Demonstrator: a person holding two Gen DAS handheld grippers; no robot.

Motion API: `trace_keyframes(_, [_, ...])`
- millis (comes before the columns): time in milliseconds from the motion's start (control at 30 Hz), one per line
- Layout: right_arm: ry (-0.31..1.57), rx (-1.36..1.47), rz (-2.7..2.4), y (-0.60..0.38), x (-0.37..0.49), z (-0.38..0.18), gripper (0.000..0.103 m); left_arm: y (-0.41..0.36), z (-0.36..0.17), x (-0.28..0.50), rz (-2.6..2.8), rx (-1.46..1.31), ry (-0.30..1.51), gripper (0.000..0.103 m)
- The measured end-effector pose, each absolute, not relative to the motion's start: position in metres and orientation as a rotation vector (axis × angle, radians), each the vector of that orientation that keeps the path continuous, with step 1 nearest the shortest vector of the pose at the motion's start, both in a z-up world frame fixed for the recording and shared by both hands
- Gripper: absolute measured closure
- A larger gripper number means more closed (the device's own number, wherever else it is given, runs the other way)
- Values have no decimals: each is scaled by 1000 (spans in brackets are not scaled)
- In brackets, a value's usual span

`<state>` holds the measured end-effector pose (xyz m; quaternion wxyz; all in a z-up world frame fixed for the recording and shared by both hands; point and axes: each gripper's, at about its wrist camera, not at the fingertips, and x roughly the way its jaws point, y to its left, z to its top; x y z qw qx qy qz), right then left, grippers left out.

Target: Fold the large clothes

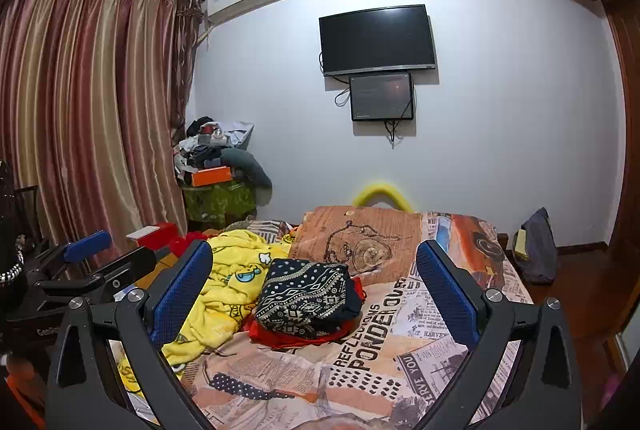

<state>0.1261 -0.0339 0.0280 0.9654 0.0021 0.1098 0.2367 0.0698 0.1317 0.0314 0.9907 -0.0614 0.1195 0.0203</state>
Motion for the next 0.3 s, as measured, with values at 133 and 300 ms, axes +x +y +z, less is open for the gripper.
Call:
trace_keyframes(133, [224,5,479,-33,126,28,2,130,32,69,42,-120,238,0])
trace_keyframes(300, [229,7,482,-32,126,29,2,129,32,68,37,-111,240,0])
